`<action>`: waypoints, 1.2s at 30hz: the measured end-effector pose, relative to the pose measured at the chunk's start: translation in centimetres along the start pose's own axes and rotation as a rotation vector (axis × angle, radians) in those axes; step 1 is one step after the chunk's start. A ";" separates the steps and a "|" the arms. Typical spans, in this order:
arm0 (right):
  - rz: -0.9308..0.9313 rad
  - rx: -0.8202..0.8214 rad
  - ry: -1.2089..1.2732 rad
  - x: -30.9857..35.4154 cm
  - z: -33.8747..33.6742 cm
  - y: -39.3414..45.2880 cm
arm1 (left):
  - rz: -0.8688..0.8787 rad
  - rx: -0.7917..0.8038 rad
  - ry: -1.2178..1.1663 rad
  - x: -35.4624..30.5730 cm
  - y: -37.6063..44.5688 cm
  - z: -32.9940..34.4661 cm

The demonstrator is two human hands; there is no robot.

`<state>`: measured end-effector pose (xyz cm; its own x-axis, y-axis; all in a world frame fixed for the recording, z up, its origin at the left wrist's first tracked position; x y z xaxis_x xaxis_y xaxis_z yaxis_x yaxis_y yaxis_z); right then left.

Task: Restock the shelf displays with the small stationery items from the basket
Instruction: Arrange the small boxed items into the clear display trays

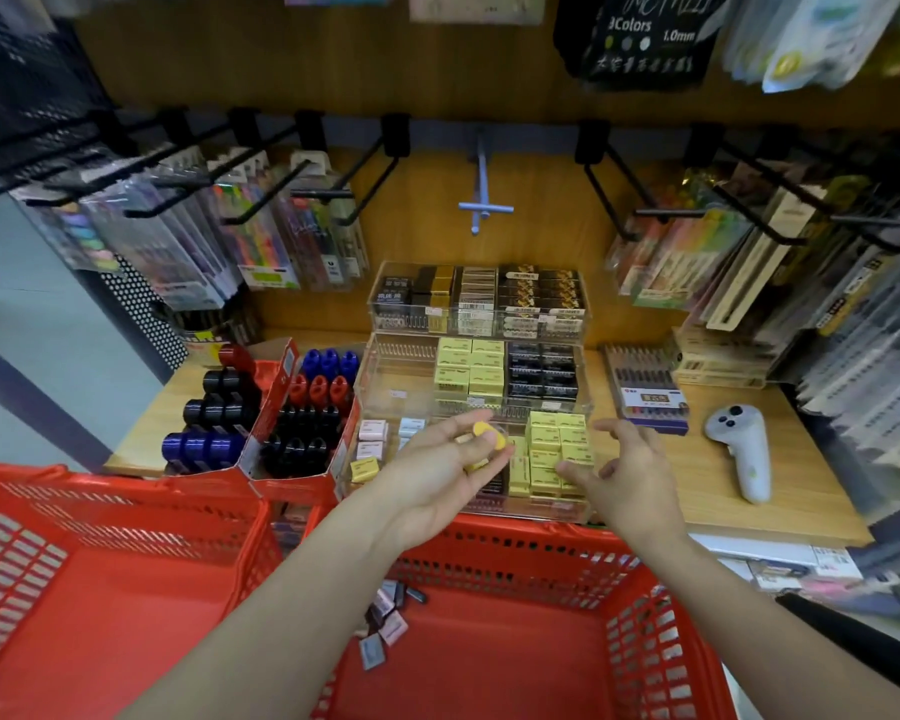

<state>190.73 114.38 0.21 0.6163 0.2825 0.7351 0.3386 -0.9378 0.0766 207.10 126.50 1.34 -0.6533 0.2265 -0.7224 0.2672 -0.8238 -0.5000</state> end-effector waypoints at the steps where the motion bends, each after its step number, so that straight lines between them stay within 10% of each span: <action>1: -0.018 -0.034 0.009 0.7 -0.5 -0.3 | 0.022 0.002 0.027 -0.3 -0.5 -0.2; 7: -0.157 0.385 0.491 10.2 1.4 -3.7 | 0.131 0.123 0.100 -2.8 -4.8 -0.1; 18: -0.627 0.403 0.101 19.4 3.2 -5.4 | 0.139 0.116 0.036 -5.7 -7.5 -4.6; 26: 0.067 0.414 0.441 18.4 7.1 1.9 | 0.110 -0.106 0.014 -8.0 -3.7 -9.4; 36: -0.075 0.419 -0.431 19.4 17.6 10.9 | 0.410 -0.421 0.874 -10.7 1.3 -15.1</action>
<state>218.93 113.17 3.42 0.7826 0.4832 0.3925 0.5896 -0.7777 -0.2182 225.09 130.85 1.22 0.2367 0.4052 -0.8831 0.6861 -0.7133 -0.1434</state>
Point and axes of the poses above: each hand's wrist, its own y-axis towards the middle knuckle, its own z-axis out of the palm, x = y × z, the point moved 7 cm from there along y, towards the middle knuckle, and after that the axes turned 5 degrees about y, right-handed, at the moved point
